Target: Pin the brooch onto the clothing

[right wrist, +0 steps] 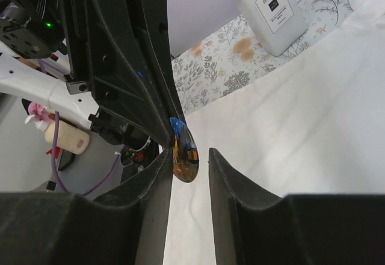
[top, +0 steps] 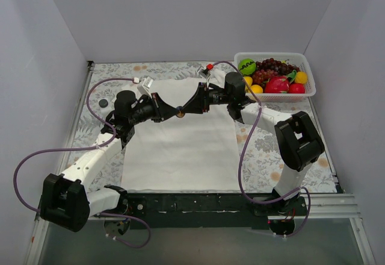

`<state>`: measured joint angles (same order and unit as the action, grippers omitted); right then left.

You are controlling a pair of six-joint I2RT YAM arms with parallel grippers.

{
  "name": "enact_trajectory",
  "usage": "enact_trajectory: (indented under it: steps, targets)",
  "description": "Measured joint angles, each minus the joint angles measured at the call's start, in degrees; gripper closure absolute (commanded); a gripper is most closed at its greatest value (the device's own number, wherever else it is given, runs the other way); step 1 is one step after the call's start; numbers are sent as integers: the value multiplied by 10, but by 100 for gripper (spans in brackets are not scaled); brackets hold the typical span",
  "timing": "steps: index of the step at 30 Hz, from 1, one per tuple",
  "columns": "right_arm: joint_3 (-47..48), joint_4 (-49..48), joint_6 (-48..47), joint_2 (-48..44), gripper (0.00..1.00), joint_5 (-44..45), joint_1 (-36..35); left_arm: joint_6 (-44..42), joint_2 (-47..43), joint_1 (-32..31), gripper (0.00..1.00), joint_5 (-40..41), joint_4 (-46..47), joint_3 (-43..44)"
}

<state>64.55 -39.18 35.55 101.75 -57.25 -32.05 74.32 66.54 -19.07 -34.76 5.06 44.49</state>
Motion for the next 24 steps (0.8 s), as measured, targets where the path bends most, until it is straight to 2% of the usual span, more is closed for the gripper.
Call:
enact_trajectory:
  steps: [2, 3, 4, 6, 9, 10, 11, 17, 24]
  targets:
    - [0, 0, 1, 0, 80, -3, 0, 3, -3, 0, 100, 0, 3, 0]
    - [0, 0, 2, 0, 92, -5, 0, 3, -5, 0, 100, 0, 5, 0]
    - [0, -2, 4, 0, 99, -7, 0, 4, -6, 0, 100, 0, 6, -1]
    - [0, -3, 7, 0, 99, -9, 1, 5, -6, 2, 98, -2, 6, -2]
    - [0, 1, 7, 0, 99, -11, 1, 4, -6, 2, 87, -5, 5, -3]
    - [0, 3, 6, 0, 99, -11, 1, 3, -6, 2, 81, -5, 5, -3]
    - [0, 6, 3, 0, 99, -12, 1, 3, -6, 2, 64, -3, 3, -3]
    - [0, 71, -47, -15, 99, 18, -3, -11, -6, 2, 33, 3, -15, 3]
    - [-11, 181, -162, -84, 99, 104, -3, -36, 0, 2, 19, 8, -61, 56]
